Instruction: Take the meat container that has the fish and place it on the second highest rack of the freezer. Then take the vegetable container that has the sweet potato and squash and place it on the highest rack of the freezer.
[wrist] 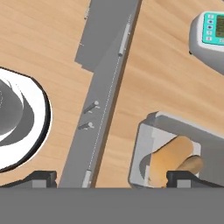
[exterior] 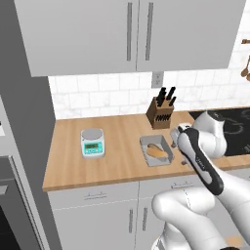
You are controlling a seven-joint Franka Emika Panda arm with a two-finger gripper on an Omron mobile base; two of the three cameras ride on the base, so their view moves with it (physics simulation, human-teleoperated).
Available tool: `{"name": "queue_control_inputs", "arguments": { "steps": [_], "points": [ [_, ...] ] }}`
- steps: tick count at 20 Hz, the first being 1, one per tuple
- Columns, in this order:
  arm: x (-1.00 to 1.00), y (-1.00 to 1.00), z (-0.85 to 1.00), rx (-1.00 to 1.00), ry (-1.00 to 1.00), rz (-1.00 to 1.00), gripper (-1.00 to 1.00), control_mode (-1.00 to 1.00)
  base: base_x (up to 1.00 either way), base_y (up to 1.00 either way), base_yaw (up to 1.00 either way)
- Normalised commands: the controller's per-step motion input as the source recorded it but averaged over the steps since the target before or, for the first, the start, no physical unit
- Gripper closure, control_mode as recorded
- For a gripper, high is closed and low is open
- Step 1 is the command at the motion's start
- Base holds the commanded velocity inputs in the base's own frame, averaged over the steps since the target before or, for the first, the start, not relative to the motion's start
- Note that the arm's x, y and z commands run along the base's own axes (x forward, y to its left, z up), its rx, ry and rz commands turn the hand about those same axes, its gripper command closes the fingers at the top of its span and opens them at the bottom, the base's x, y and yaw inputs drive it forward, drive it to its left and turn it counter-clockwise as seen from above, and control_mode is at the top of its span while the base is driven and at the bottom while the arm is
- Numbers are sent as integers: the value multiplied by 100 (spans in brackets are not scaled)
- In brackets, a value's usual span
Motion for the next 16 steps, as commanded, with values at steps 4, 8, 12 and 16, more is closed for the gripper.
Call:
{"name": "queue_control_inputs", "arguments": {
  "steps": [4, 8, 12, 16],
  "points": [
    [15, 3, -13, 0, 0, 3, -100, -100, 0, 0, 0],
    [14, 3, -10, 0, 0, 2, -100, -100, 0, 0, 0],
    [17, 0, -12, 0, 0, 4, -100, -100, 0, 0, 0],
    [16, 0, -15, 0, 0, 3, -100, -100, 0, 0, 0]
  ]
}}
